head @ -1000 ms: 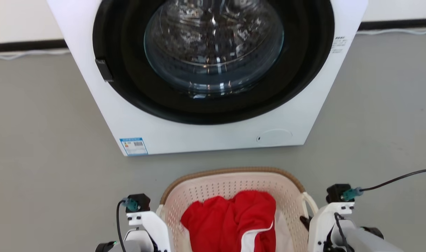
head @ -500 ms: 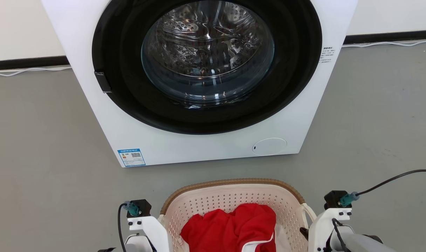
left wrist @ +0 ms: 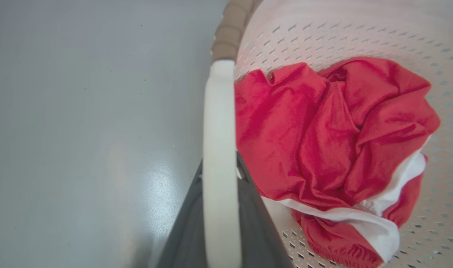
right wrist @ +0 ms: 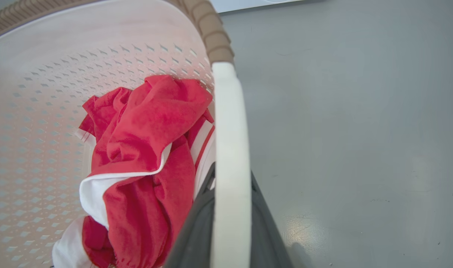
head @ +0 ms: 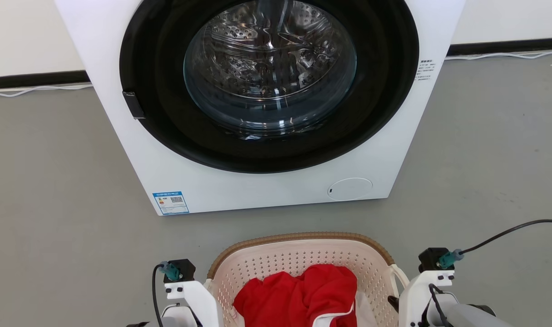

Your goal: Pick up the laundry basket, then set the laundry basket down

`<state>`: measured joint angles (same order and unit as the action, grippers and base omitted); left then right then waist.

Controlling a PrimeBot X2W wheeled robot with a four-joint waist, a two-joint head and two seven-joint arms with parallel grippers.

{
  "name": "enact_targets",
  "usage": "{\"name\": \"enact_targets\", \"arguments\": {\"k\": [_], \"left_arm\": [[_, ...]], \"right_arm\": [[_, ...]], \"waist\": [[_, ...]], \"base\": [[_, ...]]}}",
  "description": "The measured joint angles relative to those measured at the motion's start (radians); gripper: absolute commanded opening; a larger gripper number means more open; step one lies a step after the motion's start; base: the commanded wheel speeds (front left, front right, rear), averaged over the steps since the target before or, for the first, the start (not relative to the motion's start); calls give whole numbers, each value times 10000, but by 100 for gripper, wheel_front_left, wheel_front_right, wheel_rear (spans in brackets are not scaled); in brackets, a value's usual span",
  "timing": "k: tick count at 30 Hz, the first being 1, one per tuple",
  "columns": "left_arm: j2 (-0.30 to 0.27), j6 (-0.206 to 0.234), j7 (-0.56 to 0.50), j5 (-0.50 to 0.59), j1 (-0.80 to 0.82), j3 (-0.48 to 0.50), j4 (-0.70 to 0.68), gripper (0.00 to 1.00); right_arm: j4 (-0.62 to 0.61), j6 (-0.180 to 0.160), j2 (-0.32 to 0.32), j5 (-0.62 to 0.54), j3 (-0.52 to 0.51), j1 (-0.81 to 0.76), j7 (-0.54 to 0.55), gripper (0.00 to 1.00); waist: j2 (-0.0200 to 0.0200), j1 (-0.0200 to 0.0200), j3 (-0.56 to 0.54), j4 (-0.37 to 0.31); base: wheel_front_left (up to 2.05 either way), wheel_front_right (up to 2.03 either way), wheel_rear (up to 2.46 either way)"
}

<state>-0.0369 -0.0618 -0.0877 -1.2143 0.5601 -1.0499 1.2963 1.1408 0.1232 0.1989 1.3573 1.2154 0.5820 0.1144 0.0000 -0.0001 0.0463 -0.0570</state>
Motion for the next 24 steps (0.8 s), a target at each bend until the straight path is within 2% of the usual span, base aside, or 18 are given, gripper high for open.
{"name": "enact_targets", "arguments": {"k": [24], "left_arm": [[2, 15, 102, -15, -3, -4, 4, 0]], "right_arm": [[-48, 0, 46, 209, 244, 158, -4, 0]], "waist": [[0, 0, 116, -79]], "base": [[0, 0, 0]]}}
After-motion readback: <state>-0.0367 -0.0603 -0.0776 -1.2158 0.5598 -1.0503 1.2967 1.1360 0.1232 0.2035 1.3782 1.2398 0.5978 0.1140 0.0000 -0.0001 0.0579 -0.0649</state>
